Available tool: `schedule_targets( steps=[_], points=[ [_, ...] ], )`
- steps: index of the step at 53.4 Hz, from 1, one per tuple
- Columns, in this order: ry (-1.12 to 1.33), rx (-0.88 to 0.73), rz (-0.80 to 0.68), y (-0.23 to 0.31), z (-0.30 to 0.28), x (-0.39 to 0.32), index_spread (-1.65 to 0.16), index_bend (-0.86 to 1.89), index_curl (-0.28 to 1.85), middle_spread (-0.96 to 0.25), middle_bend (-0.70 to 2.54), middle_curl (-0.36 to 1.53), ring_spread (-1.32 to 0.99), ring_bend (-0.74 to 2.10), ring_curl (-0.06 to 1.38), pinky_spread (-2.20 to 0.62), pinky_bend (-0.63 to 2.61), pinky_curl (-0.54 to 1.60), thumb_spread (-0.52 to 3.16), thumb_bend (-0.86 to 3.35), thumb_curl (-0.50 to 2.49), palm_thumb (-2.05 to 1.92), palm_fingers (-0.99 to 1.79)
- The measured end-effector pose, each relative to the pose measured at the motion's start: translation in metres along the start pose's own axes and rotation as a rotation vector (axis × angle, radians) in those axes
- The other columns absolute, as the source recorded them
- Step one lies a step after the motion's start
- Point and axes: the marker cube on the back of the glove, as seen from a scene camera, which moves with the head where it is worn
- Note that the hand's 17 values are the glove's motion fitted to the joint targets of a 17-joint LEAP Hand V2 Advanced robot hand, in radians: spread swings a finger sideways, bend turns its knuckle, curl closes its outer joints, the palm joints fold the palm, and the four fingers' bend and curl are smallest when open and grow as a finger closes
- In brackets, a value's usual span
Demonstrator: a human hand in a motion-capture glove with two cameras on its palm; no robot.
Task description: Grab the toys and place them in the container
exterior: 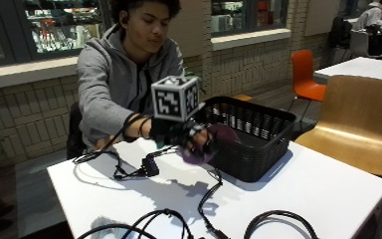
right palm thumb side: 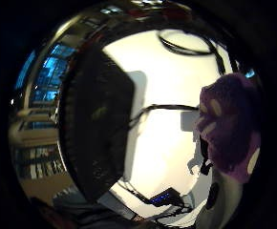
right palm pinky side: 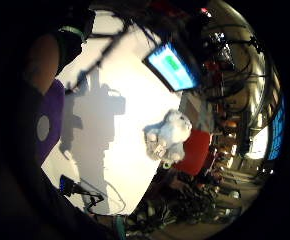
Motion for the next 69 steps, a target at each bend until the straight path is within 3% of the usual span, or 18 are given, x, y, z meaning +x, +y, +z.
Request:
schedule_targets(
  steps=[8, 15, 25, 37, 42, 51, 69],
  points=[
    [0.112, 0.134, -0.223, 0.020, -0.045, -0.094, -0.17, 1.06, 0.58, -0.09, 0.31, 0.51, -0.18, 0.19, 0.27, -0.08, 0.71, 0.27, 1.33, 0.17, 0.47, 0.74, 0.26],
    [0.090, 0.155, -0.430, 0.031, -0.067, -0.168, -0.18, 1.04, 0.58, -0.11, 0.32, 0.52, -0.19, 0.20, 0.28, -0.08, 0.69, 0.28, 1.32, 0.15, 0.47, 0.74, 0.27],
    [0.115, 0.142, -0.573, 0.027, -0.064, -0.217, -0.18, 1.04, 0.59, -0.13, 0.31, 0.53, -0.21, 0.20, 0.29, -0.10, 0.67, 0.29, 1.31, 0.12, 0.47, 0.74, 0.28],
    [0.128, 0.101, -0.549, 0.029, -0.043, -0.246, -0.18, 1.03, 0.60, -0.15, 0.32, 0.55, -0.22, 0.22, 0.30, -0.10, 0.65, 0.29, 1.31, 0.10, 0.47, 0.75, 0.32],
    [0.071, 0.044, -0.583, 0.033, -0.034, -0.252, -0.19, 0.75, 0.51, -0.18, 0.31, 0.54, -0.29, 0.54, 0.35, -0.21, 0.80, 0.31, 1.32, 0.11, 0.47, 0.77, 0.72],
    [0.063, 0.010, -0.559, 0.031, -0.027, -0.250, -0.19, 0.53, 0.50, -0.22, 0.40, 0.60, -0.33, 0.74, 0.46, -0.30, 0.83, 0.36, 1.35, 0.12, 0.48, 0.80, 0.77],
    [0.033, 0.005, -0.582, 0.033, -0.029, -0.257, -0.21, 0.30, 0.52, -0.27, 0.45, 0.65, -0.36, 0.86, 0.50, -0.36, 0.89, 0.41, 1.41, 0.13, 0.48, 0.83, 0.78]
  ],
)
